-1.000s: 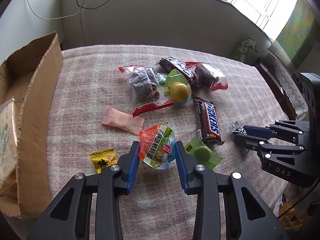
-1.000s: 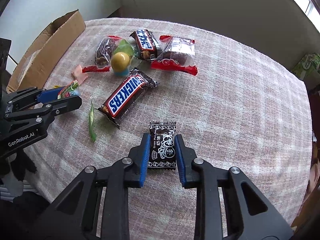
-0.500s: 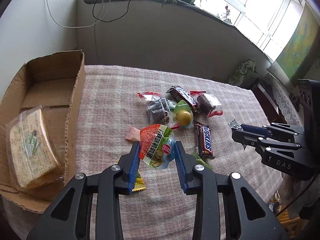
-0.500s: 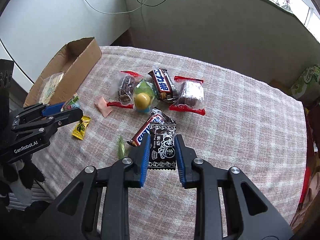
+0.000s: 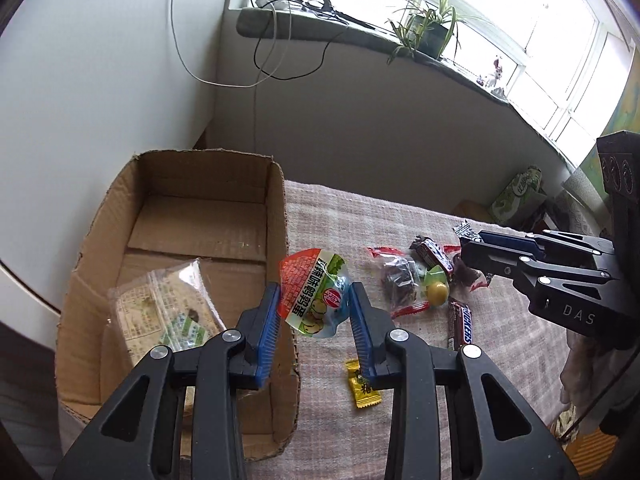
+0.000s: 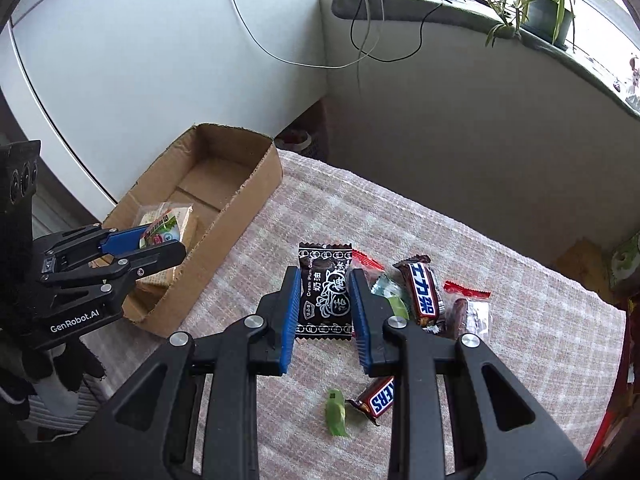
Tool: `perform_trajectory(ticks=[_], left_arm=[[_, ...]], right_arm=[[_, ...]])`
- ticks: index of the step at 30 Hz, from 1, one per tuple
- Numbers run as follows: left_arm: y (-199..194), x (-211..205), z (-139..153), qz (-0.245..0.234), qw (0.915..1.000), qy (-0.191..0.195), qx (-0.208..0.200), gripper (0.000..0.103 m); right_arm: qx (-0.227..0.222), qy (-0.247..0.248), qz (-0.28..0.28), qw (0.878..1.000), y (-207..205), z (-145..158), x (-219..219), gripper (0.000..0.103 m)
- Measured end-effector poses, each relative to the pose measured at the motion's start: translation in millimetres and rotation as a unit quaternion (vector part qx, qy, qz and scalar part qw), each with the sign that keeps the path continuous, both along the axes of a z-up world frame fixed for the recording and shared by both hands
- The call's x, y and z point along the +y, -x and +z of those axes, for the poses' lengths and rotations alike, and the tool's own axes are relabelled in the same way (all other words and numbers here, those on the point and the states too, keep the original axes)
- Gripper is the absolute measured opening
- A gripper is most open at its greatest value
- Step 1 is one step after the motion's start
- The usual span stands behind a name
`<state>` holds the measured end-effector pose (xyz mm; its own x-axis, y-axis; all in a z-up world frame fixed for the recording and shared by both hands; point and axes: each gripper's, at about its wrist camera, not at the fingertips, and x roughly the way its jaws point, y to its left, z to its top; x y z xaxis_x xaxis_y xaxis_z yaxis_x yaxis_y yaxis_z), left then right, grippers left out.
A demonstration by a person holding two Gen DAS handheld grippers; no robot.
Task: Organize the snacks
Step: 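Carry the black packet with the right gripper while the left carries the candy cup to the box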
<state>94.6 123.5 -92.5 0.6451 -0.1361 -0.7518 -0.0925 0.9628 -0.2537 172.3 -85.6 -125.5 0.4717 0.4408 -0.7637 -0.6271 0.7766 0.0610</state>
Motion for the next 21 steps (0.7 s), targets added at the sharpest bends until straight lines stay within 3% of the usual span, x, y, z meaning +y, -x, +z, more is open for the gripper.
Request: perform_trajectory(ticks=[8, 21], left_arm=[[-8, 40, 1, 0.041, 0.9992, -0.002, -0.002, 0.032], [-29, 75, -18, 0.073, 0.9971, -0.007, 0.021, 0.032]], right_arm=[[-0.003, -0.005, 0.04, 0.999, -11, 10, 56, 0.025], [0.014, 0.007, 0.081, 0.997, -37, -4, 129, 0.025]])
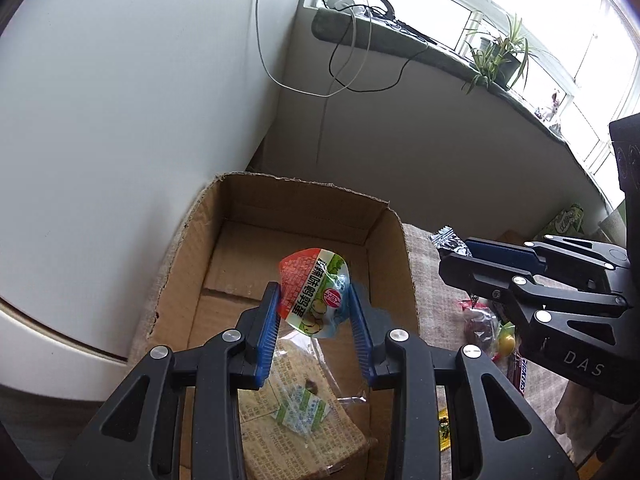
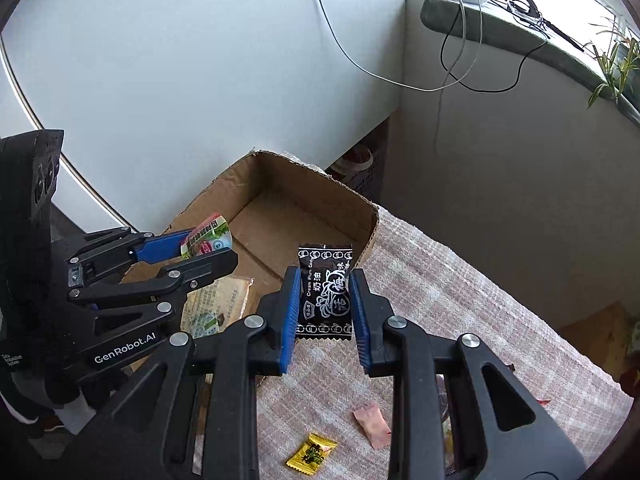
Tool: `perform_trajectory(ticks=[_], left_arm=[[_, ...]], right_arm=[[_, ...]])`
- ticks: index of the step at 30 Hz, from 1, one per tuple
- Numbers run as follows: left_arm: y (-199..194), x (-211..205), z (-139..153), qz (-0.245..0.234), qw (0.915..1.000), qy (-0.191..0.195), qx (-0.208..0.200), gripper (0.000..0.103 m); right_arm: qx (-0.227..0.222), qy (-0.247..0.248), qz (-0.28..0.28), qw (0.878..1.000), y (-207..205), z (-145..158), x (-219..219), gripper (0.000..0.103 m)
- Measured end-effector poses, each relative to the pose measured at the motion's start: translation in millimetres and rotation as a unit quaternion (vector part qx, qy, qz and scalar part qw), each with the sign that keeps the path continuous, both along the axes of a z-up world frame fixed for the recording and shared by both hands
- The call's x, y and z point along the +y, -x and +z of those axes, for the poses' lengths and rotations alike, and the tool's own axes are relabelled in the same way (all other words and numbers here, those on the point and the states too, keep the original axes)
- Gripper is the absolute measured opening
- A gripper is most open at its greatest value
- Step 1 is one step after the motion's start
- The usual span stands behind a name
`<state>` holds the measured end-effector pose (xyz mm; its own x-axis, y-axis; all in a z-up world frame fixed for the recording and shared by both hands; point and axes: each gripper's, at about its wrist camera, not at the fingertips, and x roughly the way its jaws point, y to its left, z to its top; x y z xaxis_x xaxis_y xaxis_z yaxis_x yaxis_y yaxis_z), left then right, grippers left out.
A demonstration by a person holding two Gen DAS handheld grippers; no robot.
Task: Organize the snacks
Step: 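Carry the black packet with the right gripper while the left carries the candy cup to the box, then open the right gripper over the box while the left releases the candy cup inside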
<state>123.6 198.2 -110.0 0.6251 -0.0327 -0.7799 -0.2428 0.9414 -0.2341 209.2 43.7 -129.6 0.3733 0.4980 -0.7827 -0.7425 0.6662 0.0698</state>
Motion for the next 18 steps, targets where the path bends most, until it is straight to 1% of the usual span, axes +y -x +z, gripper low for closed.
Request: perform_trajectory(ticks=[8, 12, 18], left_arm=[[-11, 10, -10, 0.007, 0.9999, -0.001, 0.013, 0.032], [-13, 13, -12, 0.012, 0.9998, 0.004, 0.018, 0.032], [-18, 12, -13, 0.014, 0.9997, -0.002, 0.023, 0.034]], right_arm=[[0.009, 0.014, 0.007, 1.0, -19, -14, 30, 0.026], [0.023, 0.012, 0.005, 1.0, -26, -21, 35, 0.026], [0.027, 0.012, -0.001, 1.0, -31, -24, 35, 0.026]])
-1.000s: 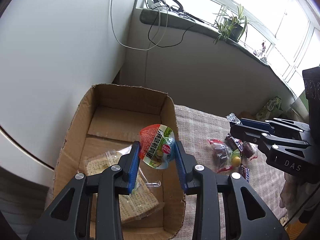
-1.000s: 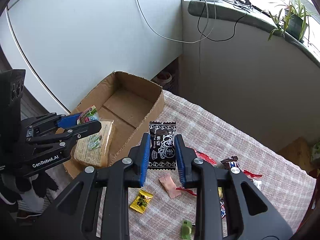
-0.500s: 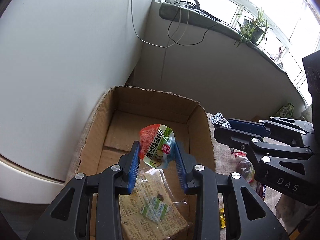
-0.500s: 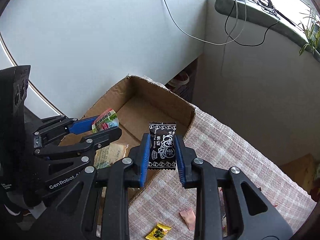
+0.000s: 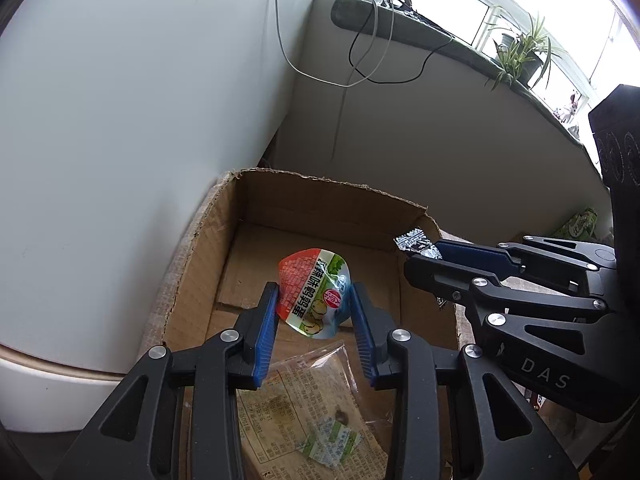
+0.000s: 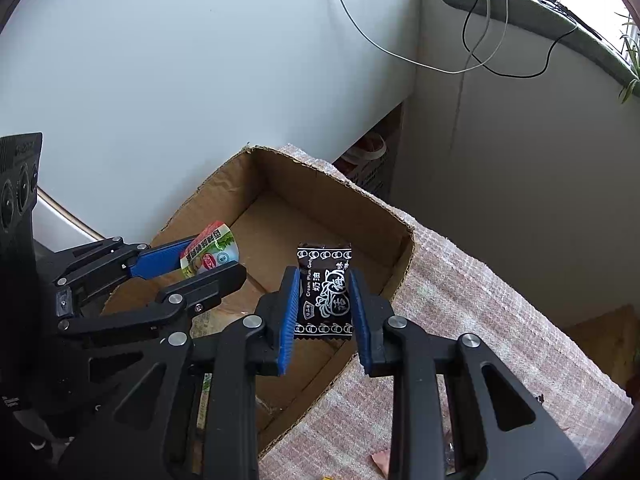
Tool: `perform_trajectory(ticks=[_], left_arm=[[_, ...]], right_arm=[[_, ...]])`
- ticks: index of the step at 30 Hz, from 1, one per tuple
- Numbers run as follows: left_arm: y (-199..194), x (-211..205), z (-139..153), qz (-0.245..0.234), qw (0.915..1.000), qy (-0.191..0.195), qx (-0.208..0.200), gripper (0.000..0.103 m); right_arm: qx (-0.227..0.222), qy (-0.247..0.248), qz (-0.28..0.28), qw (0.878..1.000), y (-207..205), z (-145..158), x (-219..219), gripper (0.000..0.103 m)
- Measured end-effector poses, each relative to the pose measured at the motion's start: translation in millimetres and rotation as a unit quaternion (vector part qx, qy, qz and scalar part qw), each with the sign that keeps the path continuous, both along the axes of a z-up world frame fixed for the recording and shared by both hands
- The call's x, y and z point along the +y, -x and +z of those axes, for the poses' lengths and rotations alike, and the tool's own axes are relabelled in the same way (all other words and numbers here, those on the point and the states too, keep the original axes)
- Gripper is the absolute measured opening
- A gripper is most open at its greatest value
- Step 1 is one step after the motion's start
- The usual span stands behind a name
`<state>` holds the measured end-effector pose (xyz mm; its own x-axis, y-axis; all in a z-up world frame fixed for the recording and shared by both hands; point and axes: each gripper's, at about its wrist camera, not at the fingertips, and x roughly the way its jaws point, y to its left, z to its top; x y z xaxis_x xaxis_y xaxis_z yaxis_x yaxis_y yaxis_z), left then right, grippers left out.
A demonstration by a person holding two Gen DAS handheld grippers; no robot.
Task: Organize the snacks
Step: 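Open the right gripper over the box while the left releases the candy cup inside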
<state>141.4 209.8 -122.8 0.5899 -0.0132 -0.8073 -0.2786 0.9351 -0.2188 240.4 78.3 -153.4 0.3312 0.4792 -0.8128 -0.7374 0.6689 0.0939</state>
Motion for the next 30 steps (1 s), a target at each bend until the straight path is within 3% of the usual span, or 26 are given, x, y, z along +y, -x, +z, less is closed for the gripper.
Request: perform_trajectory(ticks=[5, 8, 13, 17, 30], left_arm=[[-2, 3, 0, 0.008, 1.0, 0.001, 0.001, 0.037], [0, 4, -2, 0.013, 0.9999, 0.0, 0.004, 0.043], [2, 6, -1, 0.014, 0.9999, -0.003, 0.005, 0.044], [4, 6, 2, 0.018, 0.9998, 0.0, 0.003, 0.054], [17, -11, 25, 0.01, 0.9996, -0.017, -0.02, 0.054]], right_arm=[[-0.006, 0.0, -0.001, 1.0, 0, 3, -1, 0.038], [-0.008, 0.0, -0.003, 1.0, 0, 4, -3, 0.039], [-0.009, -0.005, -0.011, 1.0, 0, 8, -9, 0.041], [-0.015, -0.011, -0.014, 1.0, 2, 14, -16, 0.058], [-0.03, -0.034, -0.034, 0.998, 16, 39, -58, 0.058]])
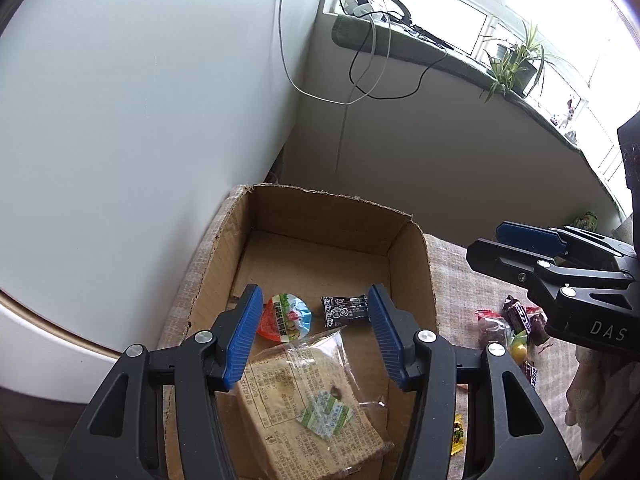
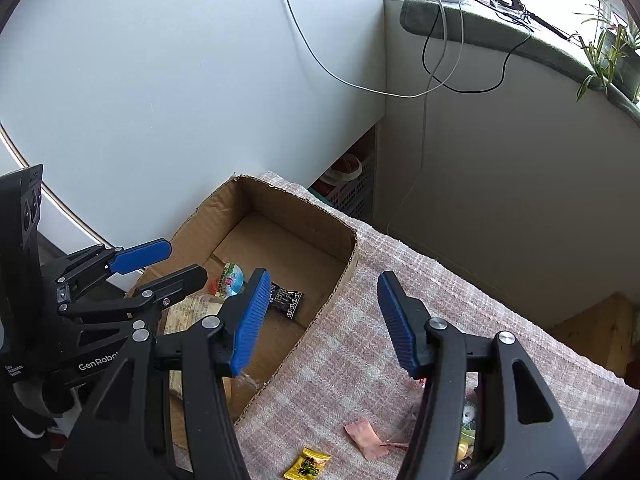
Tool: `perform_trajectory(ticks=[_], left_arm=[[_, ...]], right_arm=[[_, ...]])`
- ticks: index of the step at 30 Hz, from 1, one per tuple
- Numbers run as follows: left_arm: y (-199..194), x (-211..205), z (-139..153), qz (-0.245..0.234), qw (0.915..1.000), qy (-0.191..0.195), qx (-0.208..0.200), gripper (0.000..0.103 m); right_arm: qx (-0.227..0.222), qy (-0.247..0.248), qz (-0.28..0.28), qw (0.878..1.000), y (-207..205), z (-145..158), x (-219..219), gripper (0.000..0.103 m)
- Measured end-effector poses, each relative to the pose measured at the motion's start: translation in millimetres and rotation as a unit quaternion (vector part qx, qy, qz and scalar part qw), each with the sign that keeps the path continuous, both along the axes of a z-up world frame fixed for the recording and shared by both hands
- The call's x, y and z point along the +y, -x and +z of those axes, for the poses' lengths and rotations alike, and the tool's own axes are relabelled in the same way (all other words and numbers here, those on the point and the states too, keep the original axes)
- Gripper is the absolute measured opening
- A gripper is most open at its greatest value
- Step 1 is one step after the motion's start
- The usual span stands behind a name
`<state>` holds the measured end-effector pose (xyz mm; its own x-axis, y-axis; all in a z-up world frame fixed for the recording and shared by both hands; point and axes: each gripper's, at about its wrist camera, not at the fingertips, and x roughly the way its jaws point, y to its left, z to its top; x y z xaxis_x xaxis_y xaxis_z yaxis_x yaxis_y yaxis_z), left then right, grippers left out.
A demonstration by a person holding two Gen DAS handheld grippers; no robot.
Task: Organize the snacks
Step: 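Open the right gripper over the box while the left releases the candy cup inside, then grasp the yellow candy with the left gripper while the right grasps the green candy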
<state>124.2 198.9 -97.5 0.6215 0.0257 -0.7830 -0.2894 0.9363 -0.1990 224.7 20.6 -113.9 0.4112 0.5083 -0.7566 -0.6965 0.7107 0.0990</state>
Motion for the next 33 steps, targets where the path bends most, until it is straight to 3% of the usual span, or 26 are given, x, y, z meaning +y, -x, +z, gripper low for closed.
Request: perform_trajectory(ticks=[17, 28, 33], left_arm=[[51, -65, 20, -0.057, 0.9978, 0.019, -0.027, 0.054], [70, -121, 7, -0.11, 0.9932, 0.033, -0.016, 0.054], [79, -150, -13, -0.138, 0.989, 0.053, 0.008, 0.053]], right_arm=[[-0.012, -0.016, -0.065, 0.998, 45, 16, -135, 0.058], [0.044, -0.004, -0.075, 0.996, 97, -29, -190, 0.058], [0.064, 0.002, -0.076, 0.995, 111, -53, -197, 0.058]])
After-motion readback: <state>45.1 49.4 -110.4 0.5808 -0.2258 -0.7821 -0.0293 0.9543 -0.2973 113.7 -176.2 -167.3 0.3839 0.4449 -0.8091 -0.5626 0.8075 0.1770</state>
